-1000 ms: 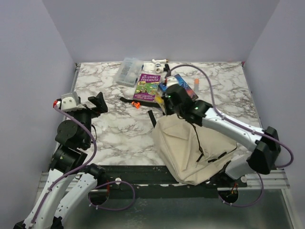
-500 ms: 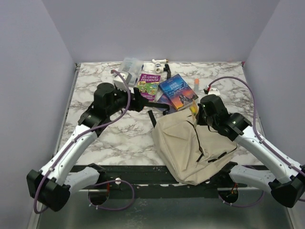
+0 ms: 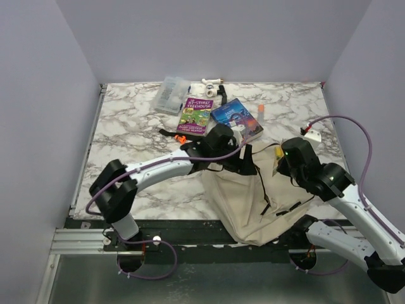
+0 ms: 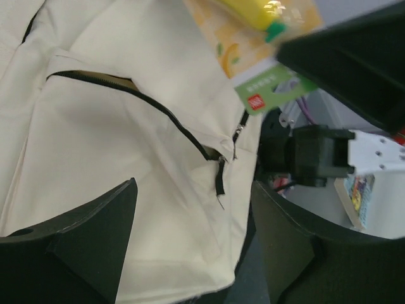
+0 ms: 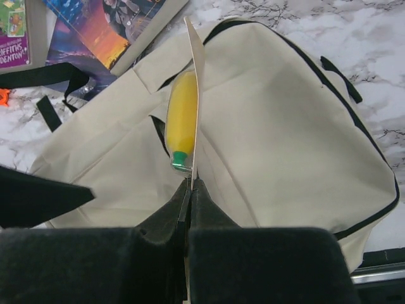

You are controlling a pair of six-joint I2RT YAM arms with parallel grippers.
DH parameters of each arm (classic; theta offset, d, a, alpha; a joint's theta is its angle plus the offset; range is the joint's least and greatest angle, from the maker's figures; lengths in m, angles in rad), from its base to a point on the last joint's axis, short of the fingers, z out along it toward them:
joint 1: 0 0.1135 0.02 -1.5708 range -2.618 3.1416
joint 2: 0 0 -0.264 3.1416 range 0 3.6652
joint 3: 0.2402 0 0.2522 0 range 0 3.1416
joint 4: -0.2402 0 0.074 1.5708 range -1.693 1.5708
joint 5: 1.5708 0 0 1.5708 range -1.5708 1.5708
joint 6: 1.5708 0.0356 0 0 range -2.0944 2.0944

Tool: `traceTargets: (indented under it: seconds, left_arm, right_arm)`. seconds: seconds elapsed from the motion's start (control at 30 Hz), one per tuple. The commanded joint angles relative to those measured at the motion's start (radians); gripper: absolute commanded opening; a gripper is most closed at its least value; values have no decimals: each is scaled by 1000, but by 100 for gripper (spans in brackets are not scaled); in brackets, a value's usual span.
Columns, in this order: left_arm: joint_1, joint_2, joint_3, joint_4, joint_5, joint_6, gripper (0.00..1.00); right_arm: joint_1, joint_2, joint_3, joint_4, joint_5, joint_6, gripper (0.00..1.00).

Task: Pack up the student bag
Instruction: Place the stationery in the student bag.

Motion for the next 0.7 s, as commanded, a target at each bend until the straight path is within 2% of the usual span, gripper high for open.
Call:
traceTargets:
  seconds: [0.0, 0.07, 0.2, 0.33, 0.5, 0.6, 0.67]
  left_arm:
    - [-53, 156, 107, -2, -84, -96, 67]
    - [-65, 207, 130, -20, -94, -98, 62]
    - [-71, 273, 163, -81, -165, -65, 58]
    - [-73, 315, 192, -103, -158, -50, 55]
    - [-73, 353, 217, -123, -163, -60, 44]
    - [-68, 370, 238, -136, -159, -38, 29]
    - [-61, 380, 257, -159, -142, -9, 13]
  right_arm:
    - [-4, -54, 32, -44, 34, 40, 1]
    - [-4, -58, 33, -52, -6, 45, 1]
    - [-4, -79, -18, -43, -58, 77, 1]
    - [-4, -108, -98, 17, -96, 104, 1]
    - [-4, -71, -127, 46, -105, 104, 1]
    - [-4, -58, -144, 77, -110, 94, 1]
    - [-5, -55, -158, 108, -137, 84, 1]
